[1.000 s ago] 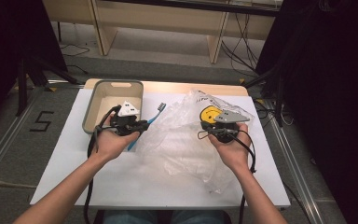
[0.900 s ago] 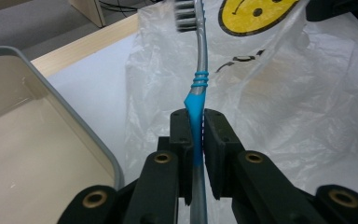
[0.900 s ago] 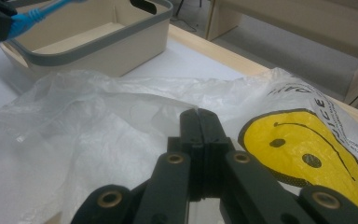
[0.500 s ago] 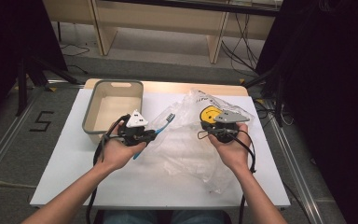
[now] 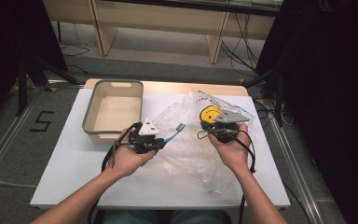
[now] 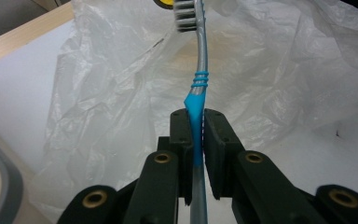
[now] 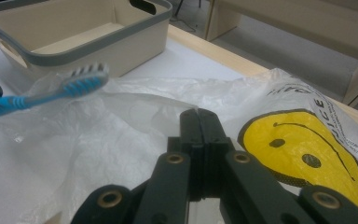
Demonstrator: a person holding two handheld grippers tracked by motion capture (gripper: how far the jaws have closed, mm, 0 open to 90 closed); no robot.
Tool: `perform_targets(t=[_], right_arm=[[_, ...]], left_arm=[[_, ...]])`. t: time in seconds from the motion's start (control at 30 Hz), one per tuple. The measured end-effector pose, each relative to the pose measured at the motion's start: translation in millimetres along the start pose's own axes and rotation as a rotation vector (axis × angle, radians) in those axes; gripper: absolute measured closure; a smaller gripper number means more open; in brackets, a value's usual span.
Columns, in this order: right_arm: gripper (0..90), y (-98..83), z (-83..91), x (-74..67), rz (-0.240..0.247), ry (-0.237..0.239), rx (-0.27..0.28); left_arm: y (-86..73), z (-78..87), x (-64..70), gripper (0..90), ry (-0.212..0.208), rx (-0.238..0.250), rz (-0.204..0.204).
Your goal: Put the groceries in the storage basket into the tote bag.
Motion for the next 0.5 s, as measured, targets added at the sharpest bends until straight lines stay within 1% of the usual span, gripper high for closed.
perform_targets(t=[0.17, 0.33, 0.5], right_arm=[[90.0, 0.6, 0.7, 0.0, -0.001, -0.001, 0.002], [90.0, 1.1, 1.4, -0.5, -0.001, 0.000, 0.007], [90.0, 2.1, 2.1, -0.9, 0.001, 0.002, 0.012]], left_arm=[[0.9, -8.6, 7.4, 81.9, -0.030, -0.020, -0.001], [1.2, -16.7, 11.8, 81.8, -0.021, -0.048, -0.022], [0.2, -24.6, 12.9, 81.8, -0.024, -0.064, -0.009]])
Point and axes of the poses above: each handheld gripper's, and its own axes: z roughly backward along the jaws, y roughly out of its top, x roughly to its right, the point moved 2 cm from there along -z, roughly forward along the jaws, and after that the axes turned 4 degrees about -z, right-handed, at the moved point
